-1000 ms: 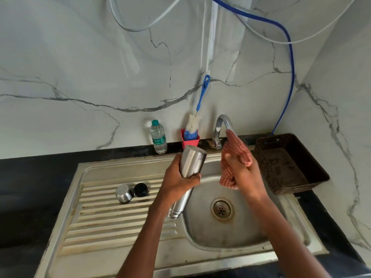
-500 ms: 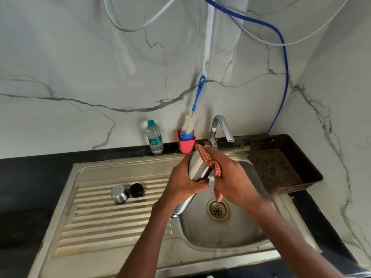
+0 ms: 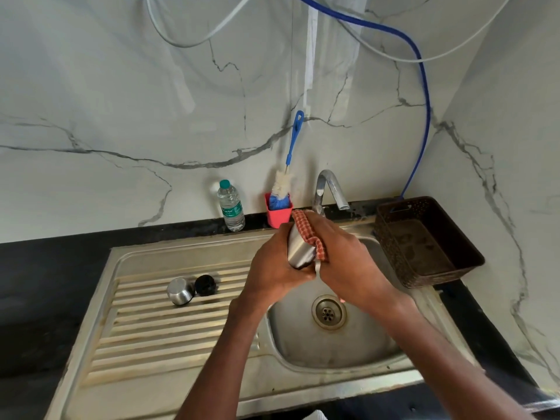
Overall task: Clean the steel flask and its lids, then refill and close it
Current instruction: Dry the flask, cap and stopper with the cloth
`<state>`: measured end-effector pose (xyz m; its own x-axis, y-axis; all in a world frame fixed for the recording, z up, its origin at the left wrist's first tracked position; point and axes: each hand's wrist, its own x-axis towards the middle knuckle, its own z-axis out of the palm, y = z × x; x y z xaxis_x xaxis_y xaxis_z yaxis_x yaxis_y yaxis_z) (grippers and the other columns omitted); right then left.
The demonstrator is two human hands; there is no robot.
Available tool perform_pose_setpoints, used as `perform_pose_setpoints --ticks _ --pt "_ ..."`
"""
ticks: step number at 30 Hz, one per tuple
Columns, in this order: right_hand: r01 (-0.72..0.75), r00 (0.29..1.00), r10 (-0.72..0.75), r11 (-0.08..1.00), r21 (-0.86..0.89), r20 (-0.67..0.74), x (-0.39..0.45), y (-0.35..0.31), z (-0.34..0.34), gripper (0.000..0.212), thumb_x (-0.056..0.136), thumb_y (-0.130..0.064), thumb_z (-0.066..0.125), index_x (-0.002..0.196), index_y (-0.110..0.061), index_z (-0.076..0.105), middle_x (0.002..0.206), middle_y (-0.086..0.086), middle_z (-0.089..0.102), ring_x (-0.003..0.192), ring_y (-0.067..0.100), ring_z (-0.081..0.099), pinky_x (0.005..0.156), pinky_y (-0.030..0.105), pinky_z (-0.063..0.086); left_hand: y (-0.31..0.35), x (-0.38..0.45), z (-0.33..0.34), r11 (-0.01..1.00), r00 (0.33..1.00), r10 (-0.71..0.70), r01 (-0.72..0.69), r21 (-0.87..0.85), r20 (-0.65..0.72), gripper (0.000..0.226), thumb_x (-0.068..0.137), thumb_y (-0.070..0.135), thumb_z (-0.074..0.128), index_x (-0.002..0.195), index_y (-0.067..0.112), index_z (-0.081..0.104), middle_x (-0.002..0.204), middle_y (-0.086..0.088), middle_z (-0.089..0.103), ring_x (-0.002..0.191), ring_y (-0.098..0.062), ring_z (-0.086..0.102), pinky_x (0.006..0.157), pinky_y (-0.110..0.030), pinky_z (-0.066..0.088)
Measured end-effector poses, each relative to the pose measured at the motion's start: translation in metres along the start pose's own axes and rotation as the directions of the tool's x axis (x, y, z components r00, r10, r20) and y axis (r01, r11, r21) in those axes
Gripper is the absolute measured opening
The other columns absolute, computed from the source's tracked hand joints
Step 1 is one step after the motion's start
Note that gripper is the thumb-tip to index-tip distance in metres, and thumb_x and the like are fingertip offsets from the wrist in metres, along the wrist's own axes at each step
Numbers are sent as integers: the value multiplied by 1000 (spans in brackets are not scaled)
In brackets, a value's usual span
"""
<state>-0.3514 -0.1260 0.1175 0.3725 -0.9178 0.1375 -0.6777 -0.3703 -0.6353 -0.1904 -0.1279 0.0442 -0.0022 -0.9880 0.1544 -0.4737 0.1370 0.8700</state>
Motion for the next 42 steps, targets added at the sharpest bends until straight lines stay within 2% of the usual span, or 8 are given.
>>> perform_pose_setpoints --ticks 6,10,15,23,28,35,38,42 --pt "-100 977 74 987 124 198 17 16 -22 80 88 5 55 152 -42 40 137 -12 62 124 9 58 94 8 41 5 1 -11 988 996 83 -88 126 39 84 64 35 93 137 37 51 112 15 69 93 -2 66 77 -26 57" --pt "-125 991 122 990 68 51 6 3 -9 73 82 1 53 144 -36 45 127 -6 67 114 21 65 97 47 55 6 5 -7 968 995 102 -102 230 15 97 61 42 92 145 35 44 123 12 67 102 -11 66 82 -31 56" --pt "-5 1000 5 1000 4 2 4 -3 -12 84 80 9 51 154 -30 41 141 -2 62 125 22 61 104 42 52 4 9 -14 950 993 116 -109 292 -5 94 61 38 95 142 29 47 122 9 68 100 -12 66 83 -35 58" --pt "-185 976 196 977 -110 97 6 -14 -21 44 84 2 47 119 -23 56 97 -3 65 97 27 67 71 30 48 1 11 -6 924 988 149 -124 361 -40 94 60 42 95 141 27 49 122 7 68 102 -15 66 81 -34 56" --pt "-25 1000 25 1000 9 5 19 -12 -17 74 82 4 58 146 -33 48 133 -7 66 117 22 64 96 33 52 0 15 -7 963 990 140 -140 232 16 90 62 40 95 138 28 48 119 10 69 98 -11 66 80 -31 56" --pt "-196 978 178 963 185 111 19 2 -7 59 87 1 53 135 -33 59 110 -10 72 99 14 69 81 28 55 -14 7 -7 999 1000 10 -9 -35 21 78 67 20 95 132 30 53 109 13 69 95 -4 67 76 -23 54" --pt "-358 933 286 675 645 218 12 9 -7 52 91 11 47 124 -23 67 106 3 77 101 24 73 87 44 62 -11 4 -8 927 993 -114 117 -356 32 65 78 9 91 128 35 57 105 9 74 96 -10 72 77 -24 58" --pt "-461 880 345 465 756 326 -1 12 27 32 78 5 55 104 -7 68 91 14 77 94 35 71 84 46 59 5 11 -6 761 982 -187 127 -636 -27 71 73 32 86 136 19 57 110 -3 76 100 -21 74 81 -33 60"
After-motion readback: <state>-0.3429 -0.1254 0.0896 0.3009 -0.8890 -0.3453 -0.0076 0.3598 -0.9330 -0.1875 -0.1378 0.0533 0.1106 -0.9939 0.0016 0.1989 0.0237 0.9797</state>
